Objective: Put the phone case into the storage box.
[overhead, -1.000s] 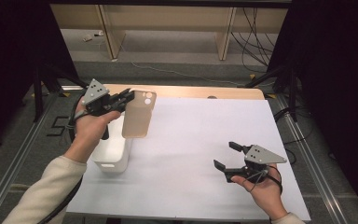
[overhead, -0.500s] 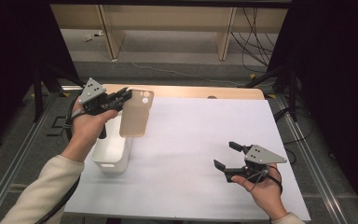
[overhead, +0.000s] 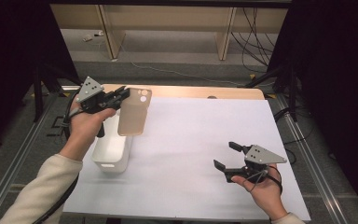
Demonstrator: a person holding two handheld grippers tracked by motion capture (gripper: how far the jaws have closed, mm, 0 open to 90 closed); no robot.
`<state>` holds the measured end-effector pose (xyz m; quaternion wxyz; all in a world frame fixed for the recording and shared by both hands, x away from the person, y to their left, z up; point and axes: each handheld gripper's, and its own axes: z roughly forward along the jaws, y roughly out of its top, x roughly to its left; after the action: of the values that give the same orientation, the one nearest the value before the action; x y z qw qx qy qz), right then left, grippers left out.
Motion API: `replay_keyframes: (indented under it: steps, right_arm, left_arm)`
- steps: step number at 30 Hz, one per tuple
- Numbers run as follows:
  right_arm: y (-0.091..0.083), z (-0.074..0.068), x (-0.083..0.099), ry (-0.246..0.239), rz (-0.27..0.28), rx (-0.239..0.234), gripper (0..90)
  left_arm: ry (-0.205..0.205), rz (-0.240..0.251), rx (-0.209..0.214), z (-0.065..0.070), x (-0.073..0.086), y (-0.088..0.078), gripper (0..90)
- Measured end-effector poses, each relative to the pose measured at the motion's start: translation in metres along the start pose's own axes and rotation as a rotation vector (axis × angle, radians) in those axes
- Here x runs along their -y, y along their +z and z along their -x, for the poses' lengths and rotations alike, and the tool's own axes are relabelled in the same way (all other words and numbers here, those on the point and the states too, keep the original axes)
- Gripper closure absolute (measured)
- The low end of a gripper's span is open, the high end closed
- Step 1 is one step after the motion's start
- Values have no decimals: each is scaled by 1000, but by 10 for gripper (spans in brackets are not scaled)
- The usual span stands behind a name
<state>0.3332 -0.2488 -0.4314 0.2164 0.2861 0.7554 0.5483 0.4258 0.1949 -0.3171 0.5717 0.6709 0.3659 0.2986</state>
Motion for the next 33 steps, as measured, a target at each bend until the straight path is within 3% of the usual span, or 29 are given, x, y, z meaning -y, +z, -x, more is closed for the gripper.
replay_keyframes:
  steps: [9, 18, 20, 23, 33]
  right_arm:
    - [2, 2, 0, -19, 26, -5, 158]
    - [2, 1, 1, -16, 24, -5, 158]
    - [1, 0, 1, 5, 12, -13, 158]
    - [1, 1, 0, -13, 8, 0, 158]
    - [1, 0, 0, -5, 0, -1, 158]
  left_arm:
    - [6, -1, -8, -5, 0, 0, 819]
    - [2, 6, -13, -9, 0, -1, 819]
    - [-2, 9, -13, -9, 0, -1, 819]
    - [-3, 10, -15, -10, -1, -1, 819]
    - [9, 6, -19, -14, -2, -3, 819]
